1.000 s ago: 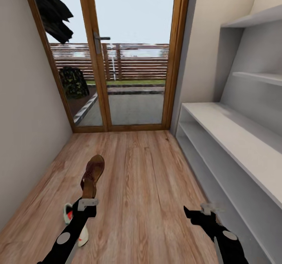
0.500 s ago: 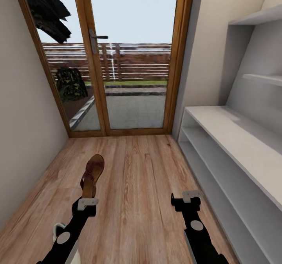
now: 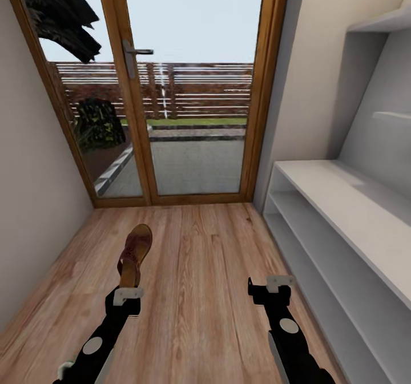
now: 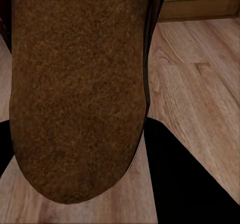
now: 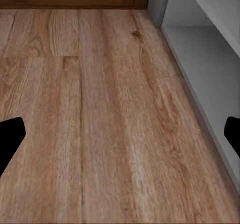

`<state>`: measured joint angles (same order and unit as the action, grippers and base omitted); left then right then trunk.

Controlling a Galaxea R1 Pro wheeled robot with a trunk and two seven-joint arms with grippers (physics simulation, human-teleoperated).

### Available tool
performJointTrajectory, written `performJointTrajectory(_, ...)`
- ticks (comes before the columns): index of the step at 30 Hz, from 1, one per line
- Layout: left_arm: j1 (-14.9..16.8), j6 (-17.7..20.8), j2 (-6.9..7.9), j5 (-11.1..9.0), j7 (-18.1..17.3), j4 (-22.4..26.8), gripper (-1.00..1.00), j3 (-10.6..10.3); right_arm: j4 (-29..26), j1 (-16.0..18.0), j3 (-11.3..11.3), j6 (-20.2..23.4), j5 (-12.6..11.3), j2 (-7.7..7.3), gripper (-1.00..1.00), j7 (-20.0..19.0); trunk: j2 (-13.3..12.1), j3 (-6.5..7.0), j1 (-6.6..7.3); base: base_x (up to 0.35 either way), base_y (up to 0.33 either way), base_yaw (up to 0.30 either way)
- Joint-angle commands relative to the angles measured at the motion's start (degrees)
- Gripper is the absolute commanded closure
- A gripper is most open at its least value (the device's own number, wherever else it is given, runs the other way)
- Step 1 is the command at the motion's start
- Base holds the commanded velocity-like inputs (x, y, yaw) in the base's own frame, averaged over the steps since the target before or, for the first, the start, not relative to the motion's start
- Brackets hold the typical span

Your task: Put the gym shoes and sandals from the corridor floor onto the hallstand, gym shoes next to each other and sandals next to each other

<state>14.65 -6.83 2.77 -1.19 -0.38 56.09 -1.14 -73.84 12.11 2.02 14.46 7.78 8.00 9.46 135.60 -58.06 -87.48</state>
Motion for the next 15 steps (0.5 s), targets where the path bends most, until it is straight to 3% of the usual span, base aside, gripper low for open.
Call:
performJointTrajectory(1, 0.03, -0.11, 0.04, 0.05, -0.06, 0.02, 1.00, -0.09, -0.08, 0.02, 0.12, 0.49, 0.59, 0.00, -1.00, 0.21, 0.02, -0.05, -0.02, 0.340, -0.005, 0.000)
performJointTrajectory(8, 0.03, -0.07, 0.04, 0.05, -0.06, 0.08, 1.00, -0.14, -0.06, 0.03, 0.18, 0.48, 0.57, 0.02, -1.00, 0.21, 0.02, -0.05, -0.02, 0.303, -0.112, 0.000)
performJointTrajectory(15, -0.06, -0.11, 0.04, 0.05, -0.06, 0.09, 1.00, -0.09, -0.02, 0.02, 0.18, 0.49, 0.57, 0.04, -1.00, 0.21, 0.02, -0.05, -0.02, 0.056, -0.030, 0.000)
